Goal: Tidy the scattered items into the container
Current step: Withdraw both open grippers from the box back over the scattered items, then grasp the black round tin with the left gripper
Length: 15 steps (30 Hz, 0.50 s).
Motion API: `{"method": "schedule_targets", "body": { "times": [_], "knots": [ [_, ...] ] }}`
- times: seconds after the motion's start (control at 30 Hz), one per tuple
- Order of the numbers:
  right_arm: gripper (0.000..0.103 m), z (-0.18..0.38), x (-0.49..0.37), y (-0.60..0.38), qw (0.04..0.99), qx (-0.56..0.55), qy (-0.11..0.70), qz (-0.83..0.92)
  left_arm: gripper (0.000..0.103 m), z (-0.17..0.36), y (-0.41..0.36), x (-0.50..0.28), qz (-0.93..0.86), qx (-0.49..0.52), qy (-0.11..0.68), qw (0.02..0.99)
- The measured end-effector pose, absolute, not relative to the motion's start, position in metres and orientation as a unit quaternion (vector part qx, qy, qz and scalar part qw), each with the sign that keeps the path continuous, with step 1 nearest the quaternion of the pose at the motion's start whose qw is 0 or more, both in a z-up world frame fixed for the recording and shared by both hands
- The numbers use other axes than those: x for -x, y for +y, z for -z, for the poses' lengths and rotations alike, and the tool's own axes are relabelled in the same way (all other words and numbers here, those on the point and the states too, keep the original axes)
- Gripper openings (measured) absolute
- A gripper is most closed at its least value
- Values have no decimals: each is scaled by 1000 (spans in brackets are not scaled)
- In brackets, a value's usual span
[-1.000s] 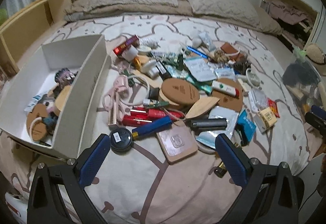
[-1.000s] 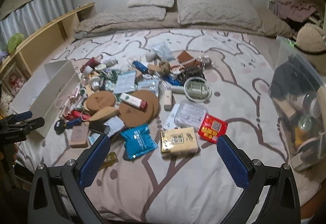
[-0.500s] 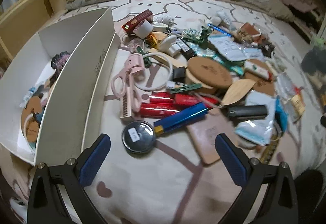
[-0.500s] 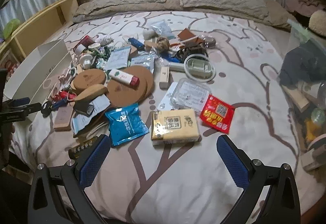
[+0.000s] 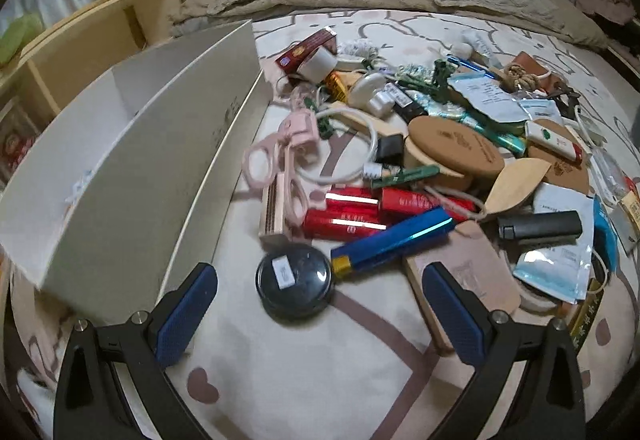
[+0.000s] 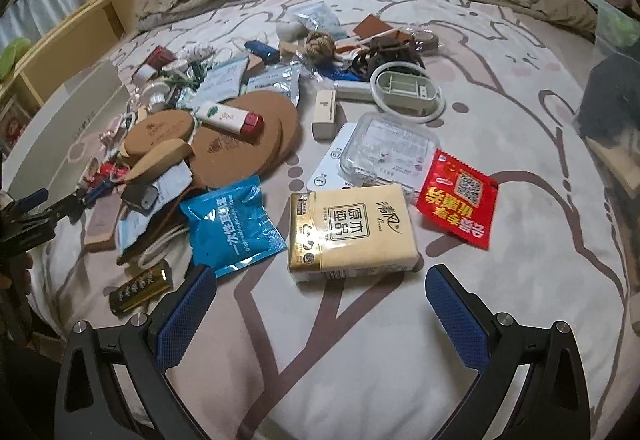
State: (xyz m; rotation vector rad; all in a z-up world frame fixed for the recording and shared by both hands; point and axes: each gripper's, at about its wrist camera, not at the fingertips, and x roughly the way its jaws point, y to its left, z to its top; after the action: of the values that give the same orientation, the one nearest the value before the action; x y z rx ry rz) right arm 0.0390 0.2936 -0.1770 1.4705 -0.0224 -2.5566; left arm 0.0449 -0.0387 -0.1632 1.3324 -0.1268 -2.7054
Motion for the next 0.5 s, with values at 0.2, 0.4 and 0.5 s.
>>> {"method": "schedule_targets", "body": {
  "times": [0.2, 0.4, 0.5],
  "knots": [
    [103, 191, -36, 280, 123, -504, 76, 852, 103, 179, -34, -49, 896, -439, -33, 63],
    [103, 199, -28, 283, 117, -503, 100, 851, 103, 195, -40, -47, 892, -446, -21, 70],
    [103, 205, -20, 285, 108, -509, 102, 848, 103, 204, -48, -47, 889, -454, -3, 66]
  ]
}}
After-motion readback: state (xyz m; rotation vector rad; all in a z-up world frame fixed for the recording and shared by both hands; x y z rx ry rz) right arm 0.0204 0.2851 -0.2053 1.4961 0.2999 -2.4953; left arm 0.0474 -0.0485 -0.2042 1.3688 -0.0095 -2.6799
